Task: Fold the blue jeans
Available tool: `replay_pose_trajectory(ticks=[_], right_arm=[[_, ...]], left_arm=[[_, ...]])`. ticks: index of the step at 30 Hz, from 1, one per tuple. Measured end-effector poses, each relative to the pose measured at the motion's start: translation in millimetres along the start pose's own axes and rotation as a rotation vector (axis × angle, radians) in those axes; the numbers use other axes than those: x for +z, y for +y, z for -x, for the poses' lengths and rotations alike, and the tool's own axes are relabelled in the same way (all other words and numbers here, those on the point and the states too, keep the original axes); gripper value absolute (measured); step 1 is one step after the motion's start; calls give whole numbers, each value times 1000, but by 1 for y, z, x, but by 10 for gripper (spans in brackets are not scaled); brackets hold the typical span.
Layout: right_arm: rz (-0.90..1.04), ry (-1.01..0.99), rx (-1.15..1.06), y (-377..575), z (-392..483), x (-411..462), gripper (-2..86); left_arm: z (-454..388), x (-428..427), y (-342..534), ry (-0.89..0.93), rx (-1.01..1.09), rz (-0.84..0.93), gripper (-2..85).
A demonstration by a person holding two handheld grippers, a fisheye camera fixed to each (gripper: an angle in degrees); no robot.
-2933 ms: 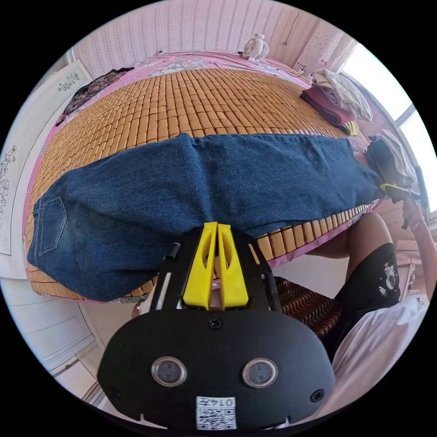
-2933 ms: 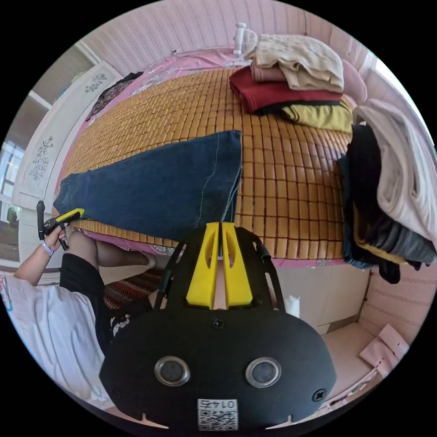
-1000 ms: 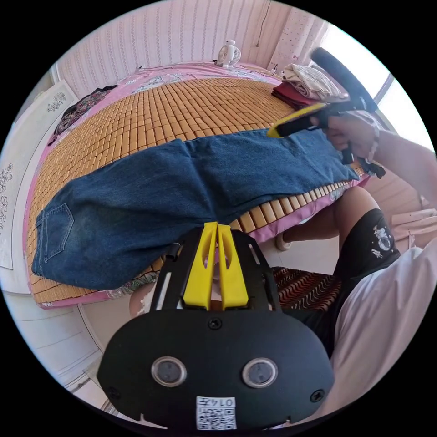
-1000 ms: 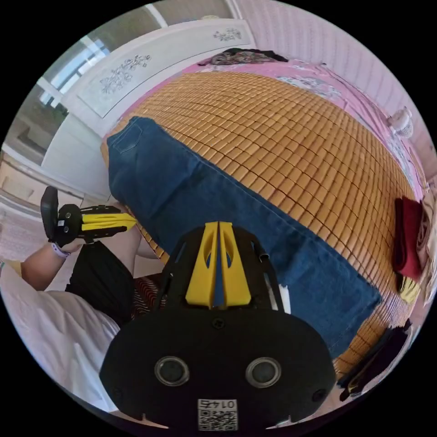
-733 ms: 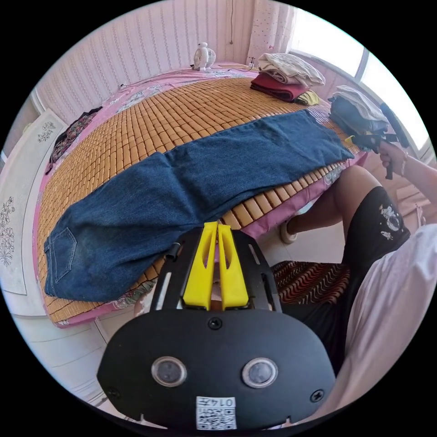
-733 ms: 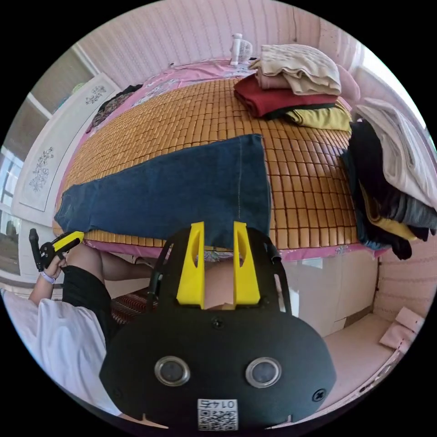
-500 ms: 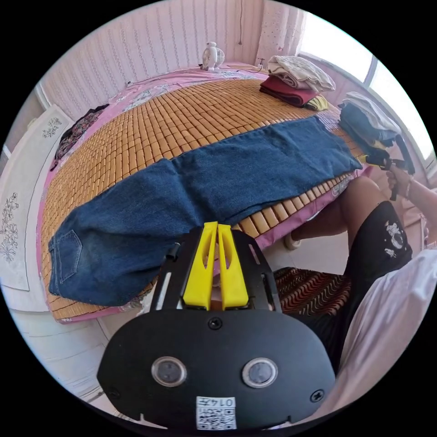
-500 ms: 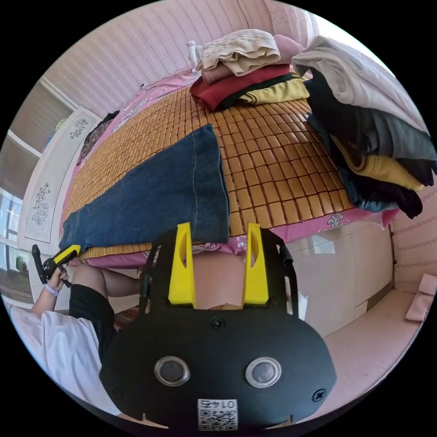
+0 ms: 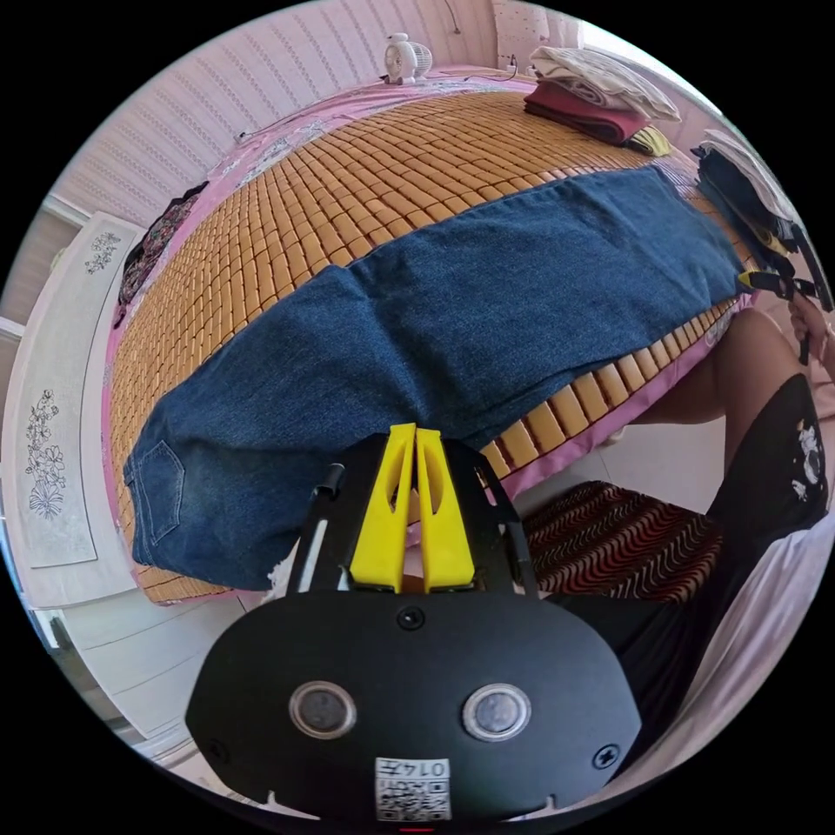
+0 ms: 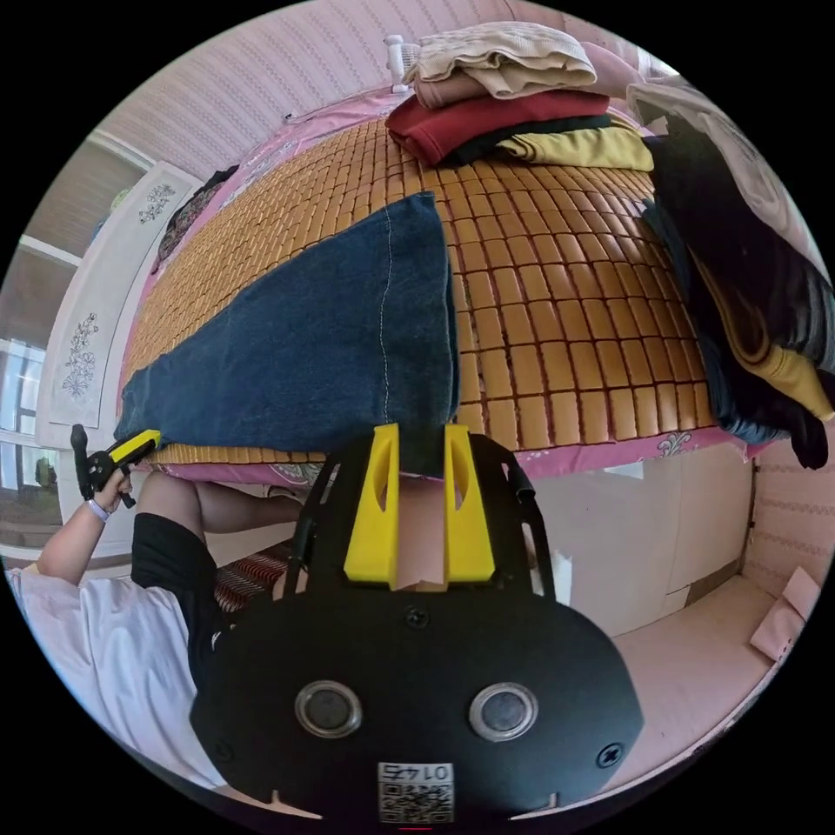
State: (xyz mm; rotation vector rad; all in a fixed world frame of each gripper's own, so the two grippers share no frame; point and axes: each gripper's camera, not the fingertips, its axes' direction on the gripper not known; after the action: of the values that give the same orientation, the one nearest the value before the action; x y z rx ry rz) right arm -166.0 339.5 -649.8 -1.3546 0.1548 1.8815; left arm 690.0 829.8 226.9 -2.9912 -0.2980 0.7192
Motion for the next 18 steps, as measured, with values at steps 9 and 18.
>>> replay_pose_trajectory(ticks=[9,18], right_arm=[[-365,-374,148,27,-48,-102,27],[-744,-457,-101,13,-29,-252,22]], left_arm=[[-7,-7,-11,-17,35,10,-10],[-23,-26,-37,136,64,-62,-10]])
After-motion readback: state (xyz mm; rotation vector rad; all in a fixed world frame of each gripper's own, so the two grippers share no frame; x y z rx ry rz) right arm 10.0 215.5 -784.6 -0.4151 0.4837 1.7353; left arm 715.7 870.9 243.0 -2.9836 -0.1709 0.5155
